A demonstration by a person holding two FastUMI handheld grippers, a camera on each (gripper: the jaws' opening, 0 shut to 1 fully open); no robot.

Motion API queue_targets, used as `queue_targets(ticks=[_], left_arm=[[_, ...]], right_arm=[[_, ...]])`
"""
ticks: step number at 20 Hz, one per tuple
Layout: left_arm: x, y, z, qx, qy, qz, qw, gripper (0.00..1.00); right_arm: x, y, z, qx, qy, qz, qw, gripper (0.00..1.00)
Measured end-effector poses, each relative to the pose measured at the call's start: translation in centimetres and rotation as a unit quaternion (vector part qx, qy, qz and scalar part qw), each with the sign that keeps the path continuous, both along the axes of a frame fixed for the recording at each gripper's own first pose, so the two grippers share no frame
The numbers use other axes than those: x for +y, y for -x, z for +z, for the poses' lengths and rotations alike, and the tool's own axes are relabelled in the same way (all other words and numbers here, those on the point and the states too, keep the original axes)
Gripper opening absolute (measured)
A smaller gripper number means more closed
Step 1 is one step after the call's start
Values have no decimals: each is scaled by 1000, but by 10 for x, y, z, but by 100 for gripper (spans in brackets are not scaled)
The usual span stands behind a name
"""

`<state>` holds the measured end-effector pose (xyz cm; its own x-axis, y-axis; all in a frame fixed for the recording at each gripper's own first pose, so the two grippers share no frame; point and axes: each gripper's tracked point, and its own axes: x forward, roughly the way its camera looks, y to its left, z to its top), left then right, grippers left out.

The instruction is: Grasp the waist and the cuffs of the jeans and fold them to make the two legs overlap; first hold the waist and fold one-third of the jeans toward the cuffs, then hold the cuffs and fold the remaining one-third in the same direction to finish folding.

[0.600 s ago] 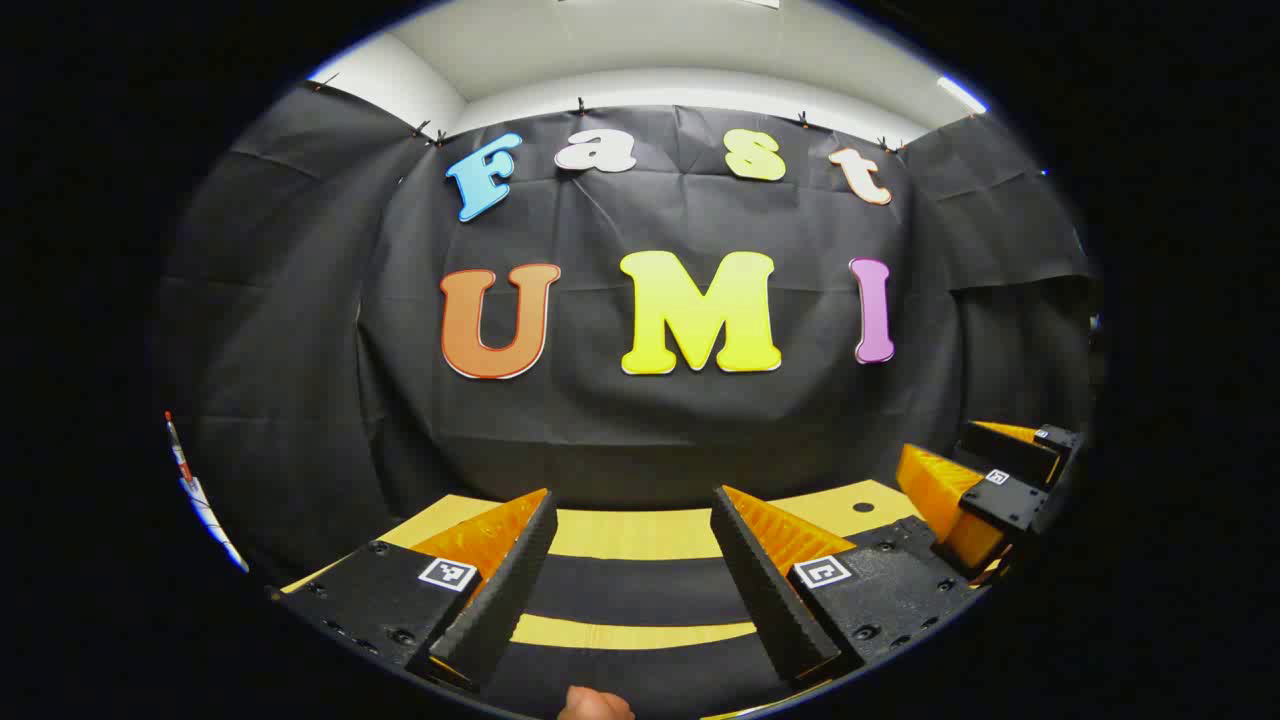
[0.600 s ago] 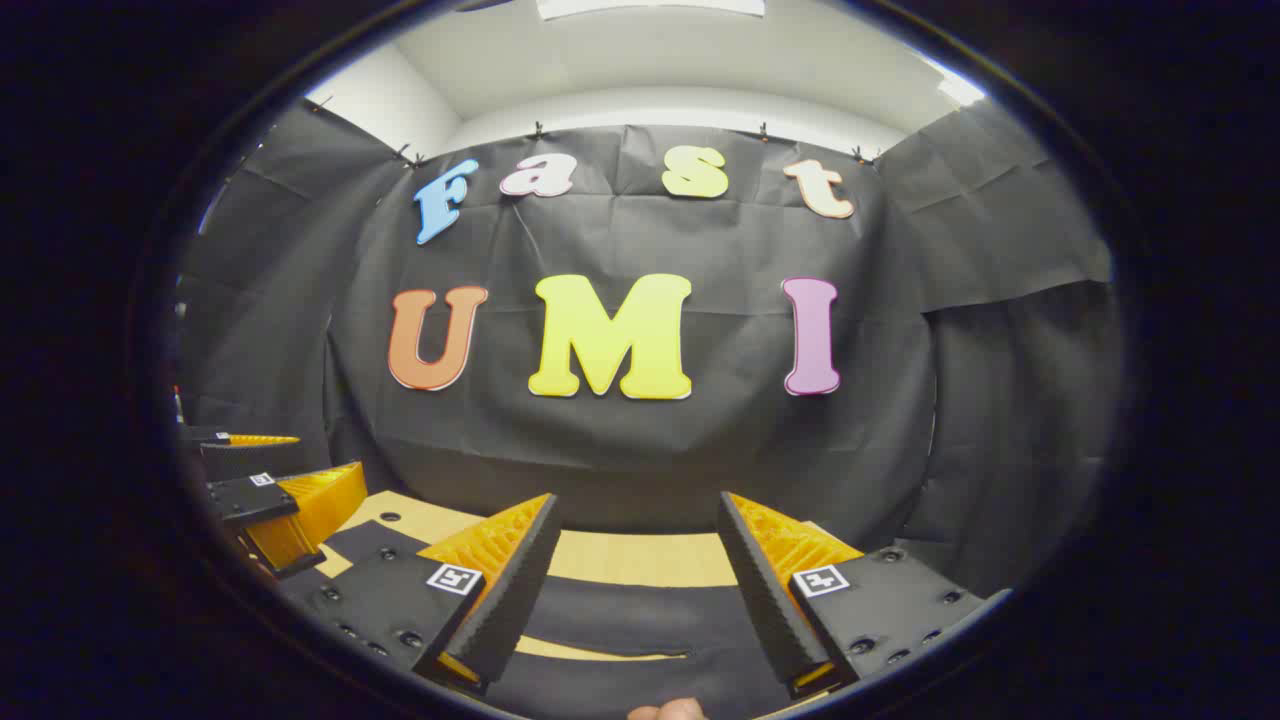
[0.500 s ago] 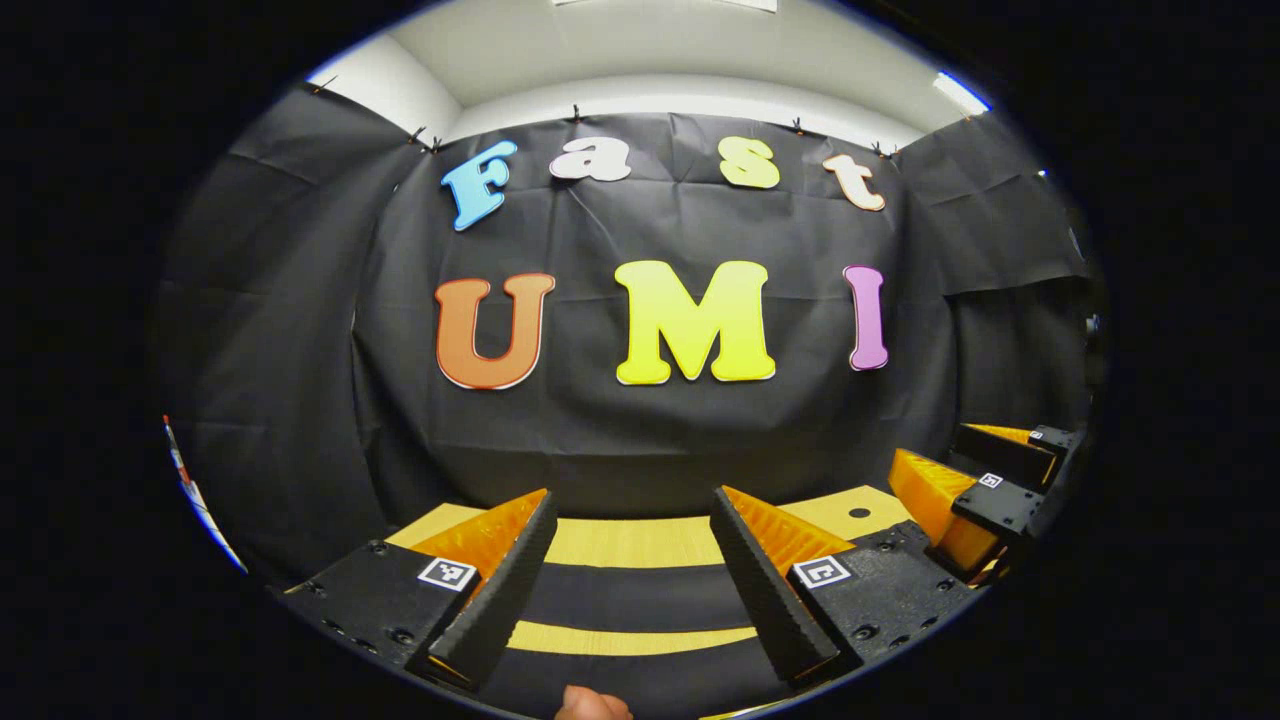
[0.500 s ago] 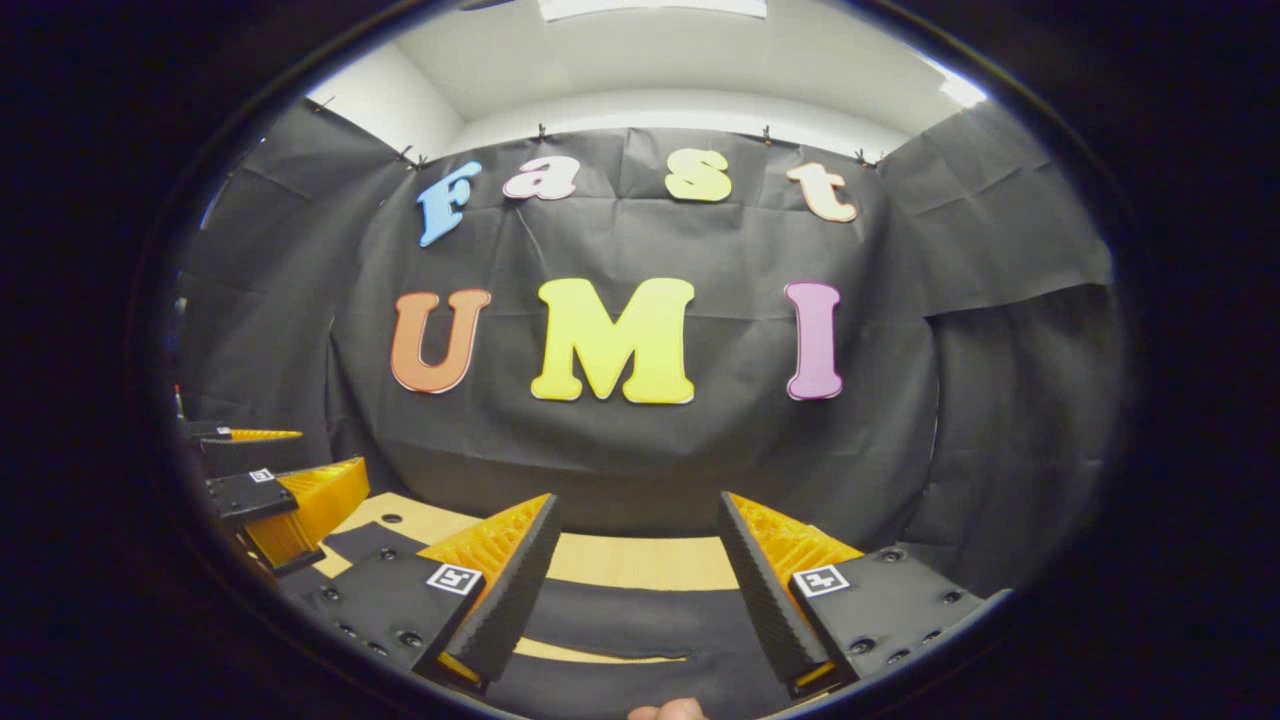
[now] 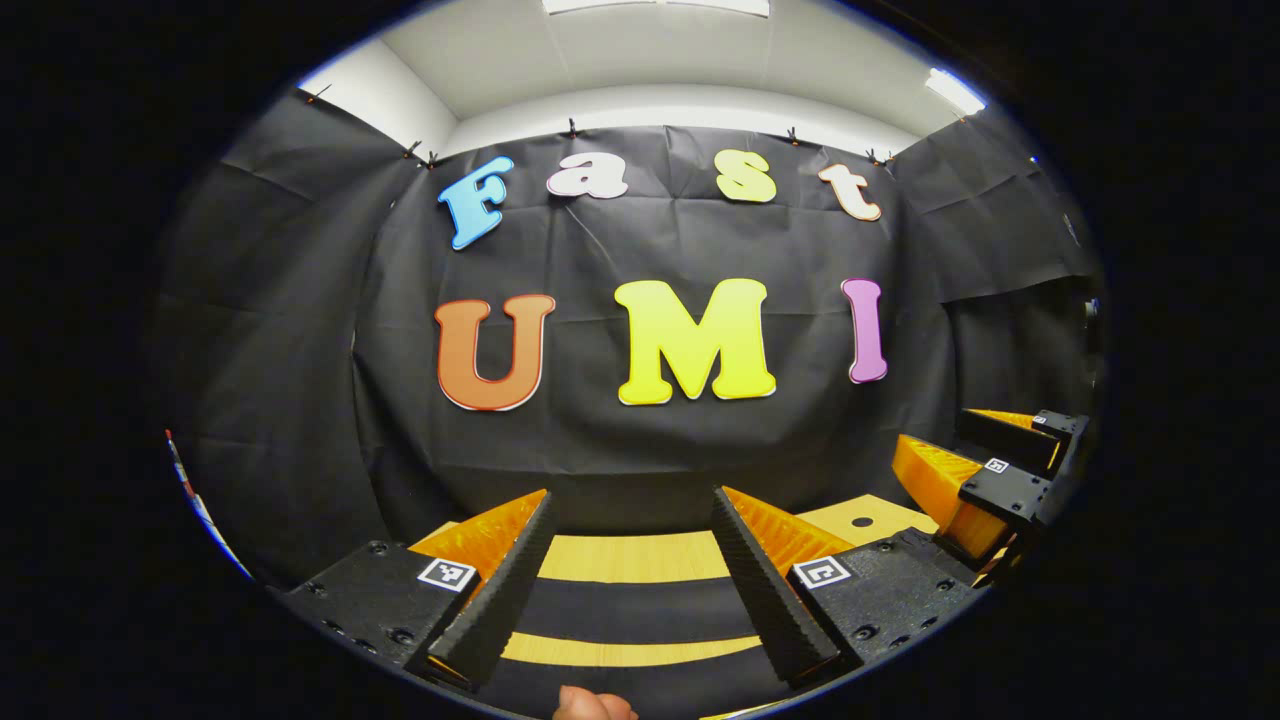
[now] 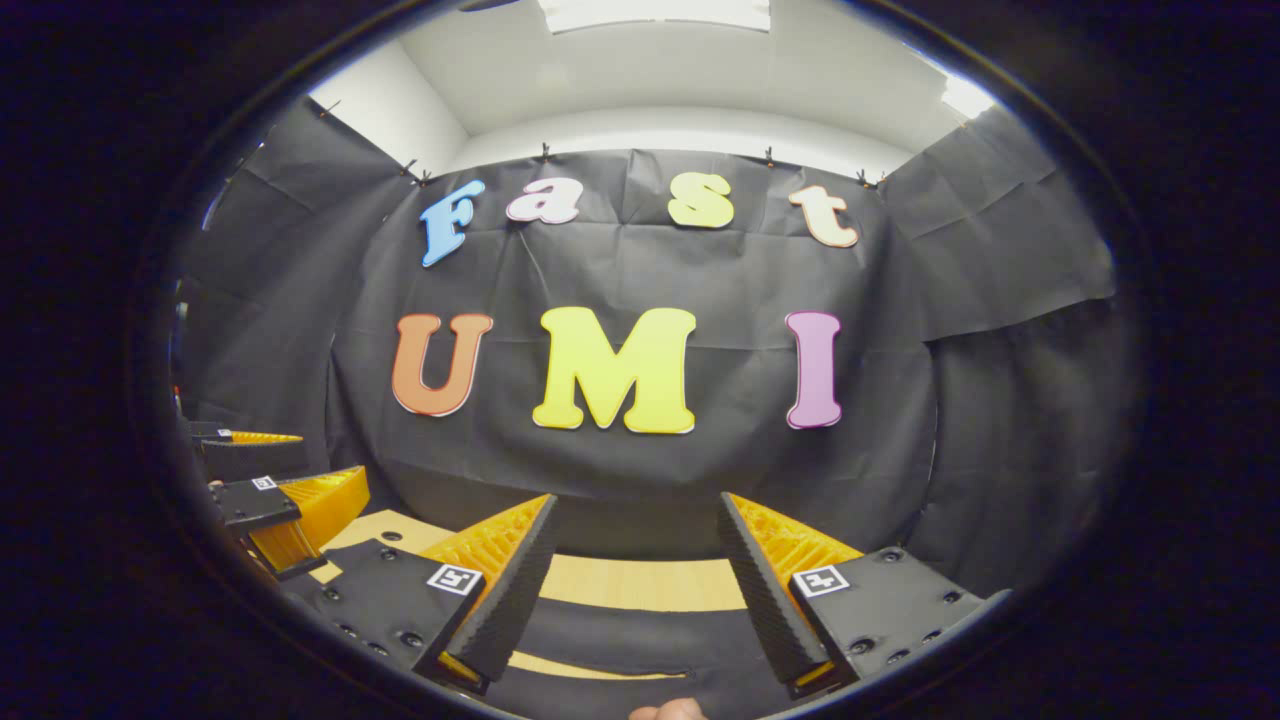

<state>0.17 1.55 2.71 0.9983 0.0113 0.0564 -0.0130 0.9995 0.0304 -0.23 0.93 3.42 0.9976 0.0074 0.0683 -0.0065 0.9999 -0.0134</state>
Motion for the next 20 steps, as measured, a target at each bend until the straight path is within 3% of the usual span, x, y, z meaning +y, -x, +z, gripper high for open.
queue_targets(ticks=[11,17,20], left_arm=[[26,4,1,-3,-8,26,1000,99],[43,11,-31,42,14,25,999,99],[72,26,-67,86,17,54,995,99]], right_arm=[[25,0,7,-13,3,29,999,99],[25,0,-1,-2,11,28,1000,99],[20,-1,-8,6,14,23,1000,99]])
